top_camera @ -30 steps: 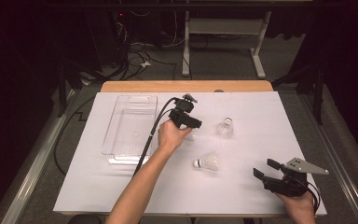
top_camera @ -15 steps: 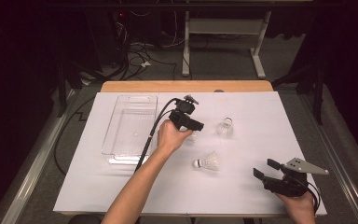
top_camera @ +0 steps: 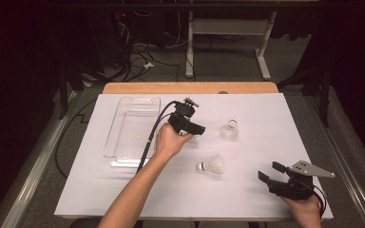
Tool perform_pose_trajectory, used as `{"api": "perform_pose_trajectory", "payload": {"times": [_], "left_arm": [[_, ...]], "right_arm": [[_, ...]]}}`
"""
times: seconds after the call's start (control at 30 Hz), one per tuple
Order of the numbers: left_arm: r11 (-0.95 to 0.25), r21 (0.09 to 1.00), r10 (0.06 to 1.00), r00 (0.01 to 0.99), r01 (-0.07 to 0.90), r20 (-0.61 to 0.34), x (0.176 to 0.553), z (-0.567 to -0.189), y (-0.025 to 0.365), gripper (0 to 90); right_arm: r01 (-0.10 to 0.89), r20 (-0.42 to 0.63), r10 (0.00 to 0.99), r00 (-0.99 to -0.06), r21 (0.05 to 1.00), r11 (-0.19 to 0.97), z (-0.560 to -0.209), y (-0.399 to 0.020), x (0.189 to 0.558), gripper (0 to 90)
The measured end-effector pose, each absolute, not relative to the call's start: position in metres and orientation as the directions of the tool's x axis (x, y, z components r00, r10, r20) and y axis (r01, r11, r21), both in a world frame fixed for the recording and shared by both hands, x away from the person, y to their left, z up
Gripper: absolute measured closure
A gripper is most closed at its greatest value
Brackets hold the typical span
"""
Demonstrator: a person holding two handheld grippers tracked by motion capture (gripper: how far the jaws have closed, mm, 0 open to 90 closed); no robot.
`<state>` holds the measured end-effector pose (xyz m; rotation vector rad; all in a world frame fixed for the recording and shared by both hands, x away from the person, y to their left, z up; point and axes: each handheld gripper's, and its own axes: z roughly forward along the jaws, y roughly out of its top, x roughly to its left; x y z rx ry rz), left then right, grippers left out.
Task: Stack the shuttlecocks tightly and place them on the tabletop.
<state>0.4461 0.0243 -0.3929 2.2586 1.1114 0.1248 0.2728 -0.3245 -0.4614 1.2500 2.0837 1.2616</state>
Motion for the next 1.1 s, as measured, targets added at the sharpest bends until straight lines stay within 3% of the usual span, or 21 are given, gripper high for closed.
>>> {"api": "perform_pose_trajectory", "payload": {"times": [1.1], "left_arm": [[-0.516, 0.552, 0.726, 0.677, 0.655, -0.123, 0.419, -0.39, 0.031, 27.7]], "right_arm": [[0.487, 0.103, 0.85, -0.516, 0.852, 0.193, -0.461, -0.324, 0.273, 28.4]]}}
